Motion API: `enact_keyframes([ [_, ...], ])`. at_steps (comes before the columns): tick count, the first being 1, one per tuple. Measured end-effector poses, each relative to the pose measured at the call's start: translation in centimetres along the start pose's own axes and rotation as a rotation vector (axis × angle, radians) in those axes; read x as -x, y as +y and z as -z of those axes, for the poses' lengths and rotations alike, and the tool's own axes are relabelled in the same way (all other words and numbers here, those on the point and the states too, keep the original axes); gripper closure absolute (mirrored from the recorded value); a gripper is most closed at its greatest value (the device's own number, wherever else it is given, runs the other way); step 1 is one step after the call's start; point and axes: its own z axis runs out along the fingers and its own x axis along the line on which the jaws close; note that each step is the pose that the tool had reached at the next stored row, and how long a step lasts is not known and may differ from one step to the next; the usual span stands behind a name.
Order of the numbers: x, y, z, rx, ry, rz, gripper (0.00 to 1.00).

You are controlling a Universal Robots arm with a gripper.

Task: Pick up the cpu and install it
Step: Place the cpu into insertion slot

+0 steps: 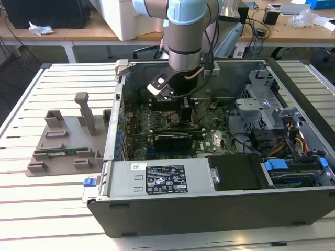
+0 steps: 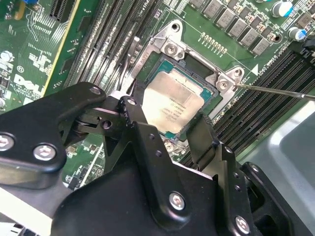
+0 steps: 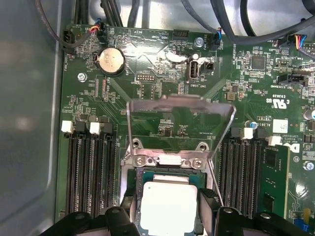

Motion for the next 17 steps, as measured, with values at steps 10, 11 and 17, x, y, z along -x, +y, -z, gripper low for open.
enact_keyframes([
  [10, -0.24, 0.05, 0.33, 0.0015, -0.0004, 0.006, 0.38],
  [11, -0.24, -0.01, 0.39, 0.0025, -0.0004, 0.006, 0.38],
  [17, -0.18, -0.26, 1.33, 0.0079, -0.0010, 0.006, 0.46],
])
